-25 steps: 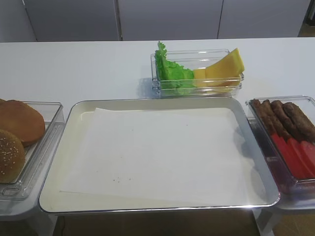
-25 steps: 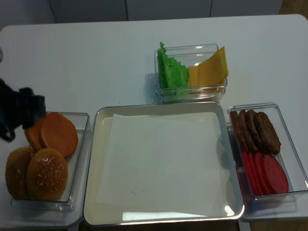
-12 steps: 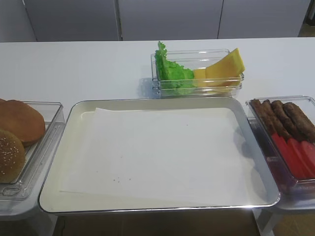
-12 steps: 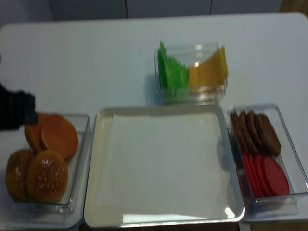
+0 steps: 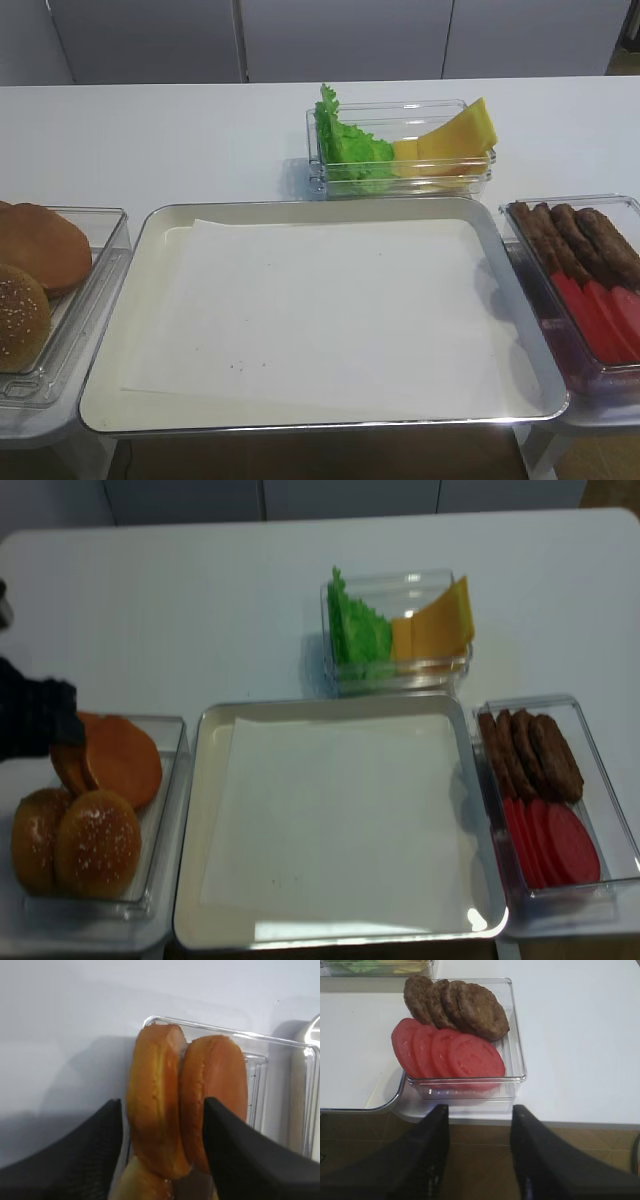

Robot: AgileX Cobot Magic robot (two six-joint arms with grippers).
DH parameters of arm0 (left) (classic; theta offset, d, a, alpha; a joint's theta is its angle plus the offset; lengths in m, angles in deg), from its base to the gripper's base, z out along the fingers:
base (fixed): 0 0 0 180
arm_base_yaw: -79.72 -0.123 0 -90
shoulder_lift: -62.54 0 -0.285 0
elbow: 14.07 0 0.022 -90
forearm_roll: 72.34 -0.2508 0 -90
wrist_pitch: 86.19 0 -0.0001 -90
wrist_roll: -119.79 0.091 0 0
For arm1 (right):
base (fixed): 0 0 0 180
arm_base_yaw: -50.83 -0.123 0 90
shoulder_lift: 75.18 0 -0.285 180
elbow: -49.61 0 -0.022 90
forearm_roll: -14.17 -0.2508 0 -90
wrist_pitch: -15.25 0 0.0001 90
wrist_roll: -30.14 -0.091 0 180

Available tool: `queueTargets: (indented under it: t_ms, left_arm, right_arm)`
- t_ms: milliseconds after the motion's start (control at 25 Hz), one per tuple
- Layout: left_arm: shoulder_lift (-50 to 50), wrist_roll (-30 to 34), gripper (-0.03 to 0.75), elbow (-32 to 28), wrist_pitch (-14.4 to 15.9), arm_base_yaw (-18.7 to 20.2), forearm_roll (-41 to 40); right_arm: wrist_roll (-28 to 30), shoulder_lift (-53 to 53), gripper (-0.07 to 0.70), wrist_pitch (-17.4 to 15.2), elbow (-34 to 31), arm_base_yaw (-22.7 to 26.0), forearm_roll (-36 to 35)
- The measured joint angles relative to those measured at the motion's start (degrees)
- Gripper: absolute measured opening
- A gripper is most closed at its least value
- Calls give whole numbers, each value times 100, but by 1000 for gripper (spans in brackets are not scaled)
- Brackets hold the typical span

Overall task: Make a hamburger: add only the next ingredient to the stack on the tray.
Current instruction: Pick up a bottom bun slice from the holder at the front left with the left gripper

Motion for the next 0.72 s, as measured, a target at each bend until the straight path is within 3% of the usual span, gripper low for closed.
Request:
queueTargets:
  t_ms: [240,480,720]
  left_arm:
    - [-70,17,376,9,-181,0,9]
    - [-70,17,296,9,-222,0,-11]
    - [-70,30,281,9,-222,0,-112]
  right_arm:
    - [0,0,323,0,0,0,0]
    - [0,0,323,0,0,0,0]
    - [0,0,323,0,0,0,0]
